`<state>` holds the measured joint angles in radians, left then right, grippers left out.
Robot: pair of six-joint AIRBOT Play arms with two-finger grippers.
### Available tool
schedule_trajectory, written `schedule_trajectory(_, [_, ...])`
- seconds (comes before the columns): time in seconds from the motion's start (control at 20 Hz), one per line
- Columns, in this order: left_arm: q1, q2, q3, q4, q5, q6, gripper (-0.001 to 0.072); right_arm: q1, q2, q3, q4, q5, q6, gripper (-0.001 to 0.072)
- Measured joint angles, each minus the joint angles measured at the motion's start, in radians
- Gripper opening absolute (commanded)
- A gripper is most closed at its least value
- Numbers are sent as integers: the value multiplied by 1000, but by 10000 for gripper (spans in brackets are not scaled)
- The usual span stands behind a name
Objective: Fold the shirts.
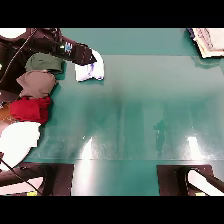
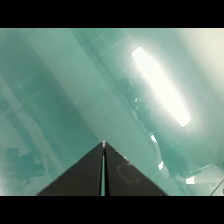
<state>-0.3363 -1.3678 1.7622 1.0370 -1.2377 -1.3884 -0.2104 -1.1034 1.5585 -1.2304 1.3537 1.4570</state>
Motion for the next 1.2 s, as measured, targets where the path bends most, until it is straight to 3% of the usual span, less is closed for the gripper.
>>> schedule_trajectory(0.2, [0, 0, 0, -18, 29, 0, 28, 0, 0, 0, 0, -5, 0, 19])
schedule_trajectory(0.25, [0, 0, 0, -19, 34, 0, 158, 0, 0, 0, 1, -9, 0, 19])
schedule_trajectory(0.3, [0, 0, -1, -15, 42, 1, 538, 0, 0, 0, 2, -15, 0, 20])
schedule_trajectory(0.35, [0, -1, -2, 2, 54, 1, 670, 0, 0, 0, 4, -21, 0, 19])
schedule_trajectory(0.65, [44, -88, -14, 278, 173, -158, 671, 1, 0, 0, 8, -40, 0, 19])
schedule_trajectory(0.85, [152, -244, -16, 326, 268, -224, 671, 1, 0, 0, 11, -8, 0, 19])
schedule_trajectory(1.0, [232, -377, -17, 229, 351, -204, 671, 1, 0, 0, 12, 3, 0, 20])
schedule_trajectory(1.2, [272, -518, -17, 29, 427, -78, 670, 1, 0, 0, 16, 9, 0, 20])
